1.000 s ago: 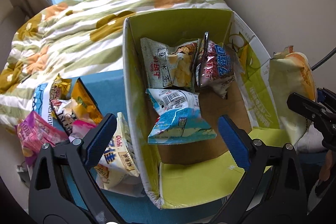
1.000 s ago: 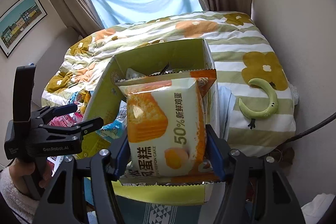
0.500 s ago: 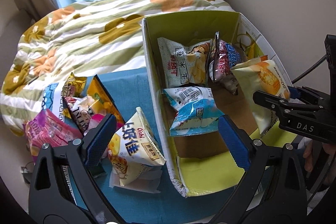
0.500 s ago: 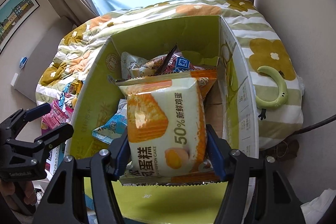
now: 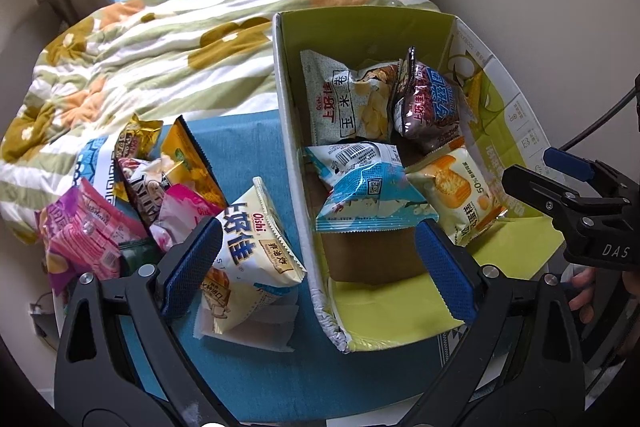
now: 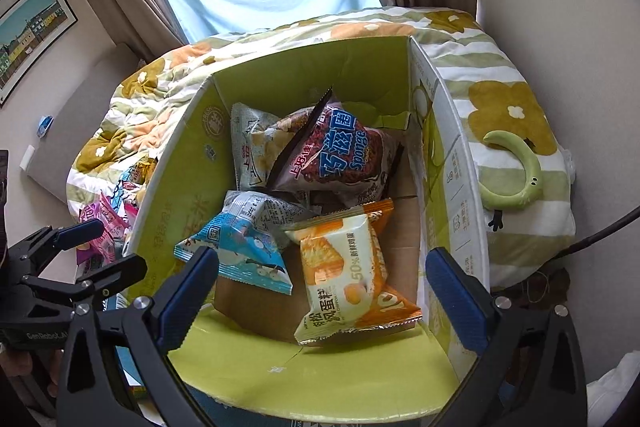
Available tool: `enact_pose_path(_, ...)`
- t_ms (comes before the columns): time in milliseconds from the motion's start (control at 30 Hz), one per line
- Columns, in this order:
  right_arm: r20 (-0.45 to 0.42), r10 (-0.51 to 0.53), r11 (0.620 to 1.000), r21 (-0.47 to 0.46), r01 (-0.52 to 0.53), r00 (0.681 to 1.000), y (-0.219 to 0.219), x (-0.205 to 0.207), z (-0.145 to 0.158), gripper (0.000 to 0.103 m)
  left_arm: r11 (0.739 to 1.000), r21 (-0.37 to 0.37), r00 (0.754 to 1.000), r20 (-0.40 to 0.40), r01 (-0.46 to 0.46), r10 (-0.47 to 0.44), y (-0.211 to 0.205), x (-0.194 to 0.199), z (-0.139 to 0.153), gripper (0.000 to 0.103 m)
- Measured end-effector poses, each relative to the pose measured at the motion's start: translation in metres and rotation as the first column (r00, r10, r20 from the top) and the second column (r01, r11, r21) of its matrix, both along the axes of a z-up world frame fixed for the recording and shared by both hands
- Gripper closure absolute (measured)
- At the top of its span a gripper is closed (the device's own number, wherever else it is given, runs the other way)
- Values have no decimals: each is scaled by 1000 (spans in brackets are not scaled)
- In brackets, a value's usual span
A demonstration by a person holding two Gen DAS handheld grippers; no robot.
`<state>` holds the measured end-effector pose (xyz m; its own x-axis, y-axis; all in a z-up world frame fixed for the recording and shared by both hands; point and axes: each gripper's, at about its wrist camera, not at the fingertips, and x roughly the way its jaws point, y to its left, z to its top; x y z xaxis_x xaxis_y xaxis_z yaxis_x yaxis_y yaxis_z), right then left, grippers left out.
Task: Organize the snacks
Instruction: 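Withdraw both tools from the box back toward the snack pile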
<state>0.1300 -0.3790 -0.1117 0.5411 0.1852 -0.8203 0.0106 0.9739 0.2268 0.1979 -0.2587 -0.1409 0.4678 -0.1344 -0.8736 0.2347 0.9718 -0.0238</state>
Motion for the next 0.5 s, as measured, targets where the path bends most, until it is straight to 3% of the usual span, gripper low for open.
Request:
enact_pose_path(233, 42, 16, 1000, 2, -16, 999, -4, -13, 23, 0, 1000, -14, 997, 72, -24, 25, -1, -18, 27, 7)
enact_pose_path(500, 109, 80, 997, -29, -78, 991, -1, -27, 65, 0, 993, -44, 982, 148, -114, 119, 23, -49, 63, 7)
